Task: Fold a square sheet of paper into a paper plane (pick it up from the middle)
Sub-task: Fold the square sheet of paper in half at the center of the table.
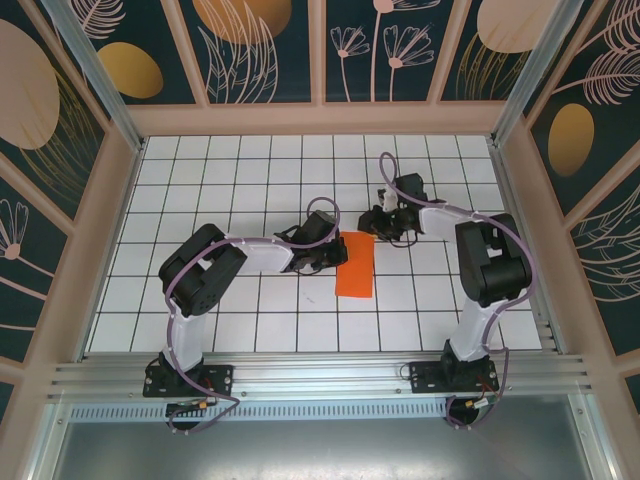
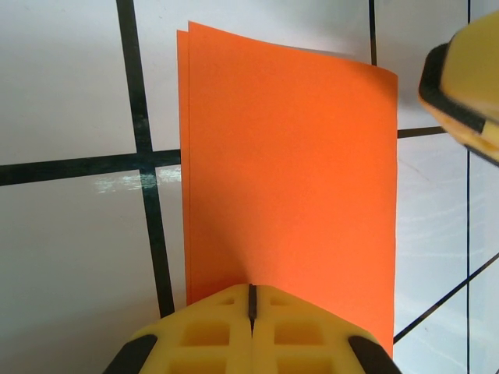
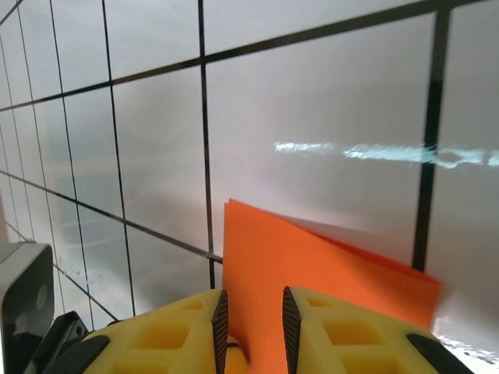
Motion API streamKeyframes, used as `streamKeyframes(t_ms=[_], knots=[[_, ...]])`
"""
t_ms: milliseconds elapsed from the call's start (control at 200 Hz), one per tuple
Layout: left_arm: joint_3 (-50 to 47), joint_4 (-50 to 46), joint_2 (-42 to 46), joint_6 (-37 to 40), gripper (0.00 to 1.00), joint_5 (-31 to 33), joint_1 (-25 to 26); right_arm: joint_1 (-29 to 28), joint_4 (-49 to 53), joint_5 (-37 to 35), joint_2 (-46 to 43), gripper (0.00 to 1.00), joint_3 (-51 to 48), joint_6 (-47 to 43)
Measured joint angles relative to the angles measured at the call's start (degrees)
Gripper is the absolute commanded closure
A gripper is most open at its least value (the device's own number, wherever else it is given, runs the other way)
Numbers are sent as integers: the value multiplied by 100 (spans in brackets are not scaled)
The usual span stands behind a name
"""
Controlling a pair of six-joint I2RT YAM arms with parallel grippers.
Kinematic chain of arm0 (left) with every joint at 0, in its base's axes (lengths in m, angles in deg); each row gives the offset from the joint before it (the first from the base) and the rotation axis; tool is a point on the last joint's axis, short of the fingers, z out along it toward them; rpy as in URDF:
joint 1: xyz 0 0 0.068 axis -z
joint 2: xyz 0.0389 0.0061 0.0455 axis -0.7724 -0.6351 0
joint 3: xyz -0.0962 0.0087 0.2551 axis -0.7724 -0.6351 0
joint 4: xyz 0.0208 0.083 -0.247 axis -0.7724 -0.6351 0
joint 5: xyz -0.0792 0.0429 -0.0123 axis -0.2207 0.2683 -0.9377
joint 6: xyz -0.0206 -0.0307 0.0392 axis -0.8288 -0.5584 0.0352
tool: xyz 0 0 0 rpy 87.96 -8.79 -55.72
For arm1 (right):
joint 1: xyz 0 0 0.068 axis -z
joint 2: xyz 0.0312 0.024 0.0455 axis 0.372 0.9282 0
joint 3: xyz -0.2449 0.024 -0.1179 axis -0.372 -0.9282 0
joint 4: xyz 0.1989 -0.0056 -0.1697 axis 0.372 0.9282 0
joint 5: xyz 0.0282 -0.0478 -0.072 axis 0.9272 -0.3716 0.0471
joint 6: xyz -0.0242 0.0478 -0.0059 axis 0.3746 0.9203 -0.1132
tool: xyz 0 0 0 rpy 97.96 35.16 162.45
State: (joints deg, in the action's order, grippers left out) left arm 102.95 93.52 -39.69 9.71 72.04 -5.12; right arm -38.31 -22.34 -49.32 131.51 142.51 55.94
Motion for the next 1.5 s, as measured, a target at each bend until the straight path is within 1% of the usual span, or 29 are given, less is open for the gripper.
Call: streamKeyframes(t_ms=[175, 435, 540, 716, 796, 1001, 1316, 1496], knots=[[0, 2, 0, 0, 94, -2, 0, -144, -55, -39, 120, 72, -278, 2], [-4, 20, 0, 0, 94, -4, 0, -125, -105, -61, 177, 72, -337, 13], [-4, 17, 0, 0, 94, -4, 0, -133, -7, -136, 2, 72, -376, -4], [-4, 17, 0, 0, 94, -4, 0, -146, 9, -90, -715, 71, -721, 24], [-4, 17, 0, -2, 94, -4, 0, -203, -35, -59, -887, 72, -883, 81], [-4, 17, 0, -2, 94, -4, 0, -389, -120, -28, -901, 72, -1259, 155], [-4, 17, 0, 0, 94, -4, 0, -396, -203, -179, -721, 72, -1423, 175], [-9, 22, 0, -2, 94, -4, 0, -426, -140, -179, -1091, 72, -1438, 264]])
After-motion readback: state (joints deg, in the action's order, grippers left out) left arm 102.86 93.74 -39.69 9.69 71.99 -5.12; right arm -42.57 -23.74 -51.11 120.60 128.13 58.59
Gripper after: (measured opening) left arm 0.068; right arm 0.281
